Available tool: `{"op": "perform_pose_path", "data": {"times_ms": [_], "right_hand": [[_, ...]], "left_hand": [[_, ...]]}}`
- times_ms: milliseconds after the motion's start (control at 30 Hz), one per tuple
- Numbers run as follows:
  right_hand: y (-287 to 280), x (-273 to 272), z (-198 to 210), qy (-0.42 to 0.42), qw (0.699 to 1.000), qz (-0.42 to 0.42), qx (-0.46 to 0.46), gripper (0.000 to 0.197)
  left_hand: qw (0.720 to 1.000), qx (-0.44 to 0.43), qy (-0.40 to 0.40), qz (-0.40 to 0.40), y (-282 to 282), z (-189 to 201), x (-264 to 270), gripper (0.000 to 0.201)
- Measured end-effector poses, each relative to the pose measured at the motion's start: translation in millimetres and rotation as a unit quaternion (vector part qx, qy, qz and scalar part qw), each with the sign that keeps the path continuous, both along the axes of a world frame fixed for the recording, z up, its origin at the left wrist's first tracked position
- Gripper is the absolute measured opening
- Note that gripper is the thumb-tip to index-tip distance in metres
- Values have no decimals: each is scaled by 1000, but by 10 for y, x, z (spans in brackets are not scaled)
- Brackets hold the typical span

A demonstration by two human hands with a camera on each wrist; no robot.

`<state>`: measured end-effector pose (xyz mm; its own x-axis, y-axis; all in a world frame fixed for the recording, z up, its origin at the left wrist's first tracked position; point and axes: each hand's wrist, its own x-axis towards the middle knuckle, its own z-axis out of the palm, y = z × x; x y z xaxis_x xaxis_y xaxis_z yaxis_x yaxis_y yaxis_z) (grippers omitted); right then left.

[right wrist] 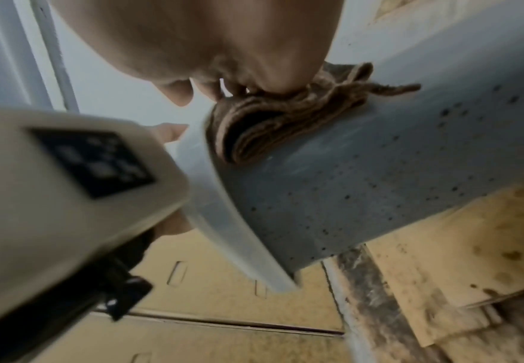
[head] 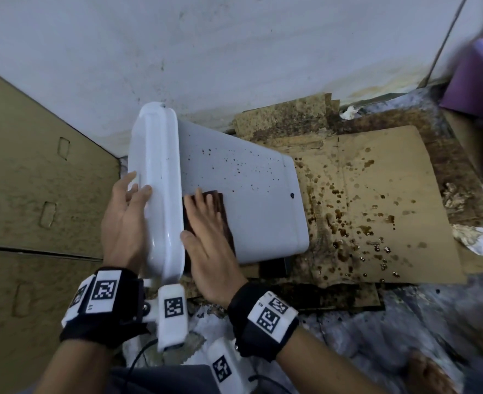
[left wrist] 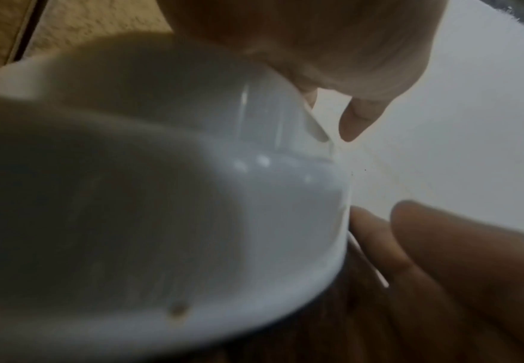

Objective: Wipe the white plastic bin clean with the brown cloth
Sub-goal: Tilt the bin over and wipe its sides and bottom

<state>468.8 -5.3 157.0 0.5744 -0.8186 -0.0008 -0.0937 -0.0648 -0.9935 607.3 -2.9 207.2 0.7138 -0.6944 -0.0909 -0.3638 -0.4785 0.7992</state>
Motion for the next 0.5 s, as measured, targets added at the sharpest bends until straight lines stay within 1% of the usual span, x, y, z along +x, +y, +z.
{"op": "perform_pose_path", "data": {"times_ms": [67, 100, 133, 167, 200, 233, 267, 333, 433, 500], "right_hand": [[0, -6, 20, -23, 1000, 1, 18, 57], [-13, -26, -18, -26, 1000, -4, 14, 56], [-26, -53, -71, -17, 1000, -14, -11, 56], [-37, -71, -131, 8, 998, -22, -58, 55], [-42, -85, -191, 40, 993, -27, -109, 55], [-53, -92, -249, 71, 986, -32, -148, 56], [-66, -95, -284, 93, 981, -36, -167, 57], [-85, -87, -302, 109, 978, -42, -174, 58], [-101, -32, -285, 105, 980, -45, -164, 58], [-139, 14, -277, 100, 981, -55, -157, 58]], "left_hand": [[998, 26, -44, -24, -69, 11, 12, 66], [995, 46, -78, -37, -108, 15, -4, 69], [992, 61, -103, -39, -138, 15, -21, 71], [991, 67, -108, -35, -162, 16, -57, 72], [993, 64, -95, -30, -179, 15, -99, 72], [995, 55, -78, -27, -191, 2, -126, 72], [996, 47, -69, -30, -195, -6, -157, 73], [995, 36, -81, -47, -181, -22, -167, 69], [993, 13, -86, -83, -176, -49, -154, 56], [992, 5, -89, -95, -171, -50, -150, 54]]}}
